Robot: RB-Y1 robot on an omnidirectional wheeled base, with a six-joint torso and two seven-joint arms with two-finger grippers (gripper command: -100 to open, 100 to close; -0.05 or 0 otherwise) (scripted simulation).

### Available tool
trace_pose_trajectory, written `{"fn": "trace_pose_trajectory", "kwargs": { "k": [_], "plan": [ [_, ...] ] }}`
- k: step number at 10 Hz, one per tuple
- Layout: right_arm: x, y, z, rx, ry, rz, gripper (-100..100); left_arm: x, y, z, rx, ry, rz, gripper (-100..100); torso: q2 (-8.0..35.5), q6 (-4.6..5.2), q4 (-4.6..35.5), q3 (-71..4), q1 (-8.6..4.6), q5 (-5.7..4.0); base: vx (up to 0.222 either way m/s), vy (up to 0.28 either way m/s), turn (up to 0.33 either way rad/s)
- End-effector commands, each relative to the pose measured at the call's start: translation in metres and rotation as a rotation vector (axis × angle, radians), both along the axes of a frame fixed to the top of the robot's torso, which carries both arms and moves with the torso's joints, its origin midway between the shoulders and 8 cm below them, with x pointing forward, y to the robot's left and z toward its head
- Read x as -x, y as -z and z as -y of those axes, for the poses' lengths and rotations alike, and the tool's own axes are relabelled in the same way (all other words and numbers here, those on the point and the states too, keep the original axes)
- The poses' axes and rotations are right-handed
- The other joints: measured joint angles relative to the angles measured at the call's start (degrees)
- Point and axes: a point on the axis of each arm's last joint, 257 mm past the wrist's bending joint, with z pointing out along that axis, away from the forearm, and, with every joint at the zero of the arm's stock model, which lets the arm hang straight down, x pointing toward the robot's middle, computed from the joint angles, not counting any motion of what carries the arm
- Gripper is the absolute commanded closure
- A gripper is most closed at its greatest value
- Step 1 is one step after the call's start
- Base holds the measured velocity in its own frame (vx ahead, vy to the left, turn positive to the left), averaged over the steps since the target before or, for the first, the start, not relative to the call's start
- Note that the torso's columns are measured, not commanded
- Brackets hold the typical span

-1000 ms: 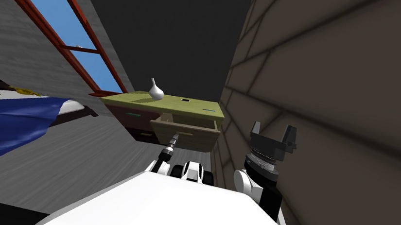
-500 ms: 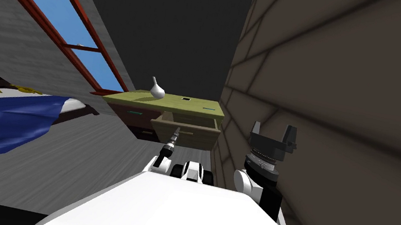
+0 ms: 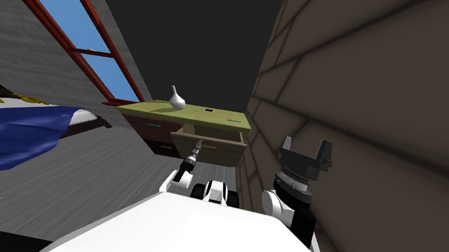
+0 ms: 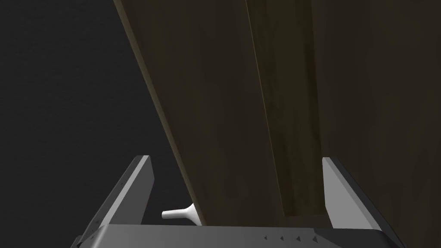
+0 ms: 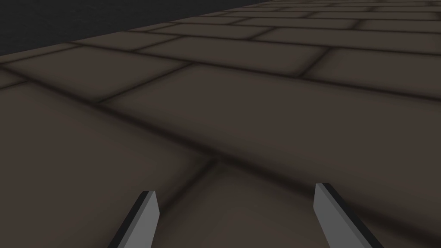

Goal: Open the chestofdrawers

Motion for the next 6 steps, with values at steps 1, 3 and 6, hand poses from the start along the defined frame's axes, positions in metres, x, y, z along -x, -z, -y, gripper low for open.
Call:
{"fn": "trace_pose_trajectory", "kwargs": {
  "k": [1, 3, 6],
  "plan": [
    [0.0, 0.0, 0.0, 0.0, 0.0, 0.0, 0, -0.0002, 0.0008, 0.0, 0.0, 0.0, -0.005, 0, 0.0, -0.01, -0.1, 0.0, 0.0, 0.02, 0.0, 0.0, 0.0],
    [0.0, 0.0, 0.0, 0.0, 0.0, 0.0, 0, 0.0005, 0.003, -0.0004, 0.0, -0.001, -0.01, 0, -0.1, 0.0, -0.1, -0.1, 0.04, 0.06, 0.0, 0.0, 0.0],
    [0.0, 0.0, 0.0, 0.0, 0.0, 0.0, 0, 0.0008, 0.004, -0.0006, 0.0, -0.002, -0.012, 0, -0.1, 0.0, -0.2, -0.1, 0.08, 0.09, 0.0, 0.0, 0.0]
  ]
}}
